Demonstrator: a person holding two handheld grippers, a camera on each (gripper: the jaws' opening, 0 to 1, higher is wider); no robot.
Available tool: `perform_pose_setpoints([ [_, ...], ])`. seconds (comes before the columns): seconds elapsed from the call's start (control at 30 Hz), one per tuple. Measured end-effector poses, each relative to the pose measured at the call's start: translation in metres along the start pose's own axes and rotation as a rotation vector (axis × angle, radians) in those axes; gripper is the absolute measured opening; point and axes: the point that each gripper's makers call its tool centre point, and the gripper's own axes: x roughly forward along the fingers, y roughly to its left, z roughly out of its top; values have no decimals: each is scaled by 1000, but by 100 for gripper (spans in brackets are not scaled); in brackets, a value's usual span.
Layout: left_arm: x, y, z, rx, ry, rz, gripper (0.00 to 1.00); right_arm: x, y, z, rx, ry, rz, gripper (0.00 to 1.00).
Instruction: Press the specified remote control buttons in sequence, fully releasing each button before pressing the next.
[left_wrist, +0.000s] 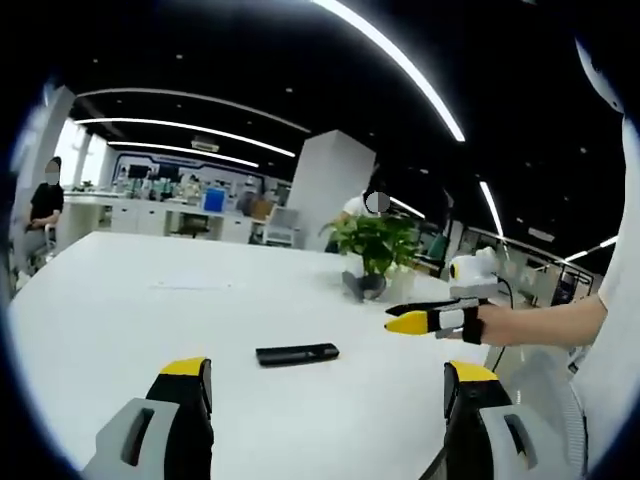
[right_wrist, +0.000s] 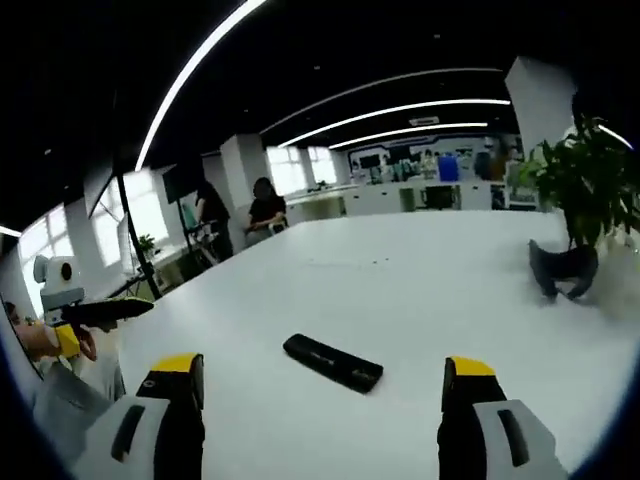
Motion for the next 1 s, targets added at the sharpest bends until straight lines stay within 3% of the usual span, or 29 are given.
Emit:
perform_pose_setpoints([
  [0.43, -7, -10, 4, 19, -17, 0, 100, -74, 16, 20, -42, -86, -125, 99],
  [0.57, -12, -10, 9, 21, -29, 13, 100, -89, 22, 20, -76, -85, -171, 99],
  [0.73, -20, -6, 17, 19, -53, 41, 100, -108, 26, 26, -31, -138, -210, 99],
  [1.0, -28, -1, 26, 14, -80, 79, 100, -121, 33, 27, -63, -146, -210, 99],
])
